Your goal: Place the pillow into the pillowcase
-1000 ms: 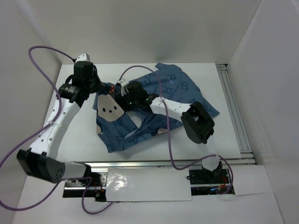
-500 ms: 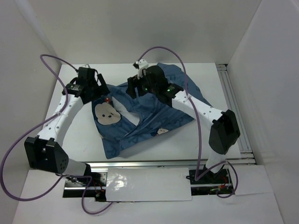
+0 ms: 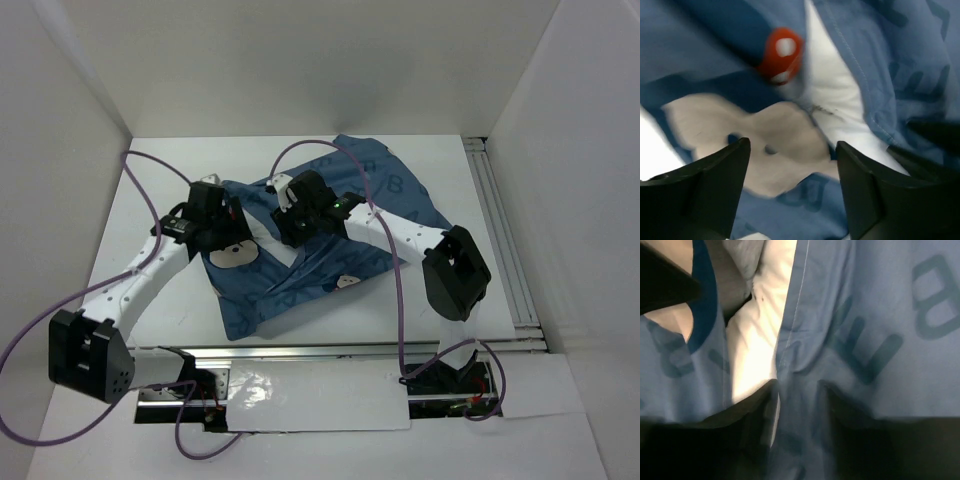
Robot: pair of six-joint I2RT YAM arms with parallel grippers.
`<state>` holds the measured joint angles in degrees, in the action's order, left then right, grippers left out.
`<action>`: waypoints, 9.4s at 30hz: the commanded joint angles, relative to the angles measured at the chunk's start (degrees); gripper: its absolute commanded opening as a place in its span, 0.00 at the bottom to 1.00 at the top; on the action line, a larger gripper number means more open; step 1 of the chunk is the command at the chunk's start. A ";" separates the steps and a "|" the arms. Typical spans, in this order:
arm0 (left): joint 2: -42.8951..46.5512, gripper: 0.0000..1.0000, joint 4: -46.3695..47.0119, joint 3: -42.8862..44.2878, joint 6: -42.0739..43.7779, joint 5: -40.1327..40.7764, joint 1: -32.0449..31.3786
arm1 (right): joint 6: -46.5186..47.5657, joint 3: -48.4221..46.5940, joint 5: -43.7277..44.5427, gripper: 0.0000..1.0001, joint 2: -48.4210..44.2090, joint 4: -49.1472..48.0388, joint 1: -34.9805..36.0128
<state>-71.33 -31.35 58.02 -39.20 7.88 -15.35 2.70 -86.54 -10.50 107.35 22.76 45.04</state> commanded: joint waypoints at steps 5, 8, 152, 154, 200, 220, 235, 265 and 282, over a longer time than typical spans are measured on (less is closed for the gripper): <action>-11.44 0.52 9.29 -0.19 1.50 -5.32 -2.14 | -1.73 -0.72 4.53 0.00 -1.26 2.20 0.84; -13.56 0.41 11.74 -0.80 2.02 -6.11 -2.14 | -4.54 -1.26 -1.32 0.00 -4.07 -0.78 0.84; 0.49 1.00 17.72 -19.42 0.71 5.38 -15.93 | -28.44 19.38 23.15 1.00 -26.30 -0.38 -24.37; 0.49 1.00 20.80 -20.75 0.70 8.88 -16.46 | -28.97 22.81 23.16 1.00 -28.94 2.10 -28.85; -0.56 0.00 -1.34 -6.25 -11.78 28.95 -1.70 | -25.20 34.34 10.94 0.88 -29.76 -6.15 -45.12; -1.71 0.00 -0.81 -2.91 -9.49 25.87 10.16 | -25.37 10.58 12.35 0.98 -7.40 -7.57 -32.96; -0.48 0.00 2.52 -5.64 -5.45 22.80 12.98 | -13.17 25.11 15.86 1.00 -17.72 3.25 -52.24; -0.48 0.00 3.23 -7.22 -4.74 22.62 13.50 | -20.28 19.13 15.95 0.09 6.73 -3.60 -40.12; -0.48 0.00 5.07 3.05 -2.55 20.07 13.51 | 0.36 -20.73 32.41 0.00 -23.07 -9.32 -31.68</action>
<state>-72.84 -28.82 55.51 -43.40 27.75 -2.26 -3.81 -92.31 21.32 87.39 17.32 12.86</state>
